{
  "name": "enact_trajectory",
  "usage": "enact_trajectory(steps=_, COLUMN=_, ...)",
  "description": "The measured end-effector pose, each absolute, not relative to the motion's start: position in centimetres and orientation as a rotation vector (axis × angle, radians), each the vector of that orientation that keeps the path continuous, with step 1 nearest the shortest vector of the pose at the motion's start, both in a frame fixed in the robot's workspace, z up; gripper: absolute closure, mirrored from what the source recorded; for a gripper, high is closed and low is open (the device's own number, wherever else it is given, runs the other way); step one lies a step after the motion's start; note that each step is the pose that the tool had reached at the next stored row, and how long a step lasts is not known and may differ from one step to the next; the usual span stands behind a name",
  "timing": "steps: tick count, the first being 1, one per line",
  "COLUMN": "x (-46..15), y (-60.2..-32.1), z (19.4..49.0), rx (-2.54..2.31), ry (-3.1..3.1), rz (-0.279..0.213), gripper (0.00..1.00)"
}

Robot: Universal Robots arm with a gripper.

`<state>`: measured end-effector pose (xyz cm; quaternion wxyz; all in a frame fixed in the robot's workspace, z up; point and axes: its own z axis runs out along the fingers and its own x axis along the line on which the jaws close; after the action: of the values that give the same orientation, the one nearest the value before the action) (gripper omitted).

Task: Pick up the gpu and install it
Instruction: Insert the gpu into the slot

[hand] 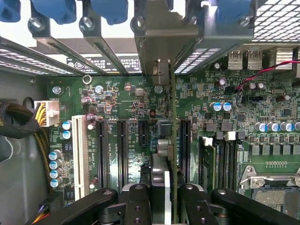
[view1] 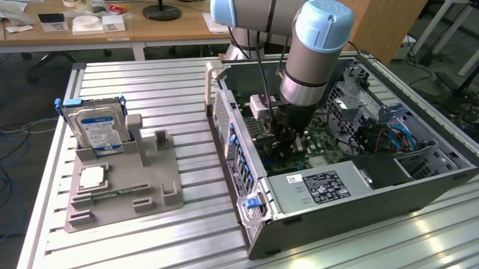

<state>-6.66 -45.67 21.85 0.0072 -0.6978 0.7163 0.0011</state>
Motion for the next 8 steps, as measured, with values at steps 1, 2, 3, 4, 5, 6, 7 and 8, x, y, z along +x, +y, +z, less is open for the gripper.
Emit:
enact_trajectory(steps=1, x=-6.66, y=-45.67, z=21.84, rx=-2.182, ry=2.24, rz=0.004, gripper=0.72)
enact_trajectory(steps=2, x=-6.66, y=-45.67, z=21.84, rx=-2.182, ry=2.24, rz=0.004, gripper=0.72)
enact_trajectory(steps=3, x=-6.66, y=-45.67, z=21.84, rx=-2.182, ry=2.24, rz=0.004, gripper=0.72)
enact_trajectory(steps=4, x=-6.66, y=-45.67, z=21.82, rx=-2.182, ry=2.24, rz=0.004, gripper=0.72)
enact_trajectory(steps=5, x=-6.66, y=-45.67, z=21.81, rx=-2.182, ry=2.24, rz=0.003, gripper=0.72)
enact_trajectory(steps=6, x=-6.66, y=-45.67, z=21.8, rx=-2.182, ry=2.24, rz=0.003, gripper=0.72)
enact_trajectory(steps=7, x=-6.66, y=-45.67, z=21.79, rx=-2.182, ry=2.24, rz=0.003, gripper=0.72)
enact_trajectory(steps=8, x=-6.66, y=-45.67, z=21.77, rx=-2.182, ry=2.24, rz=0.003, gripper=0.72)
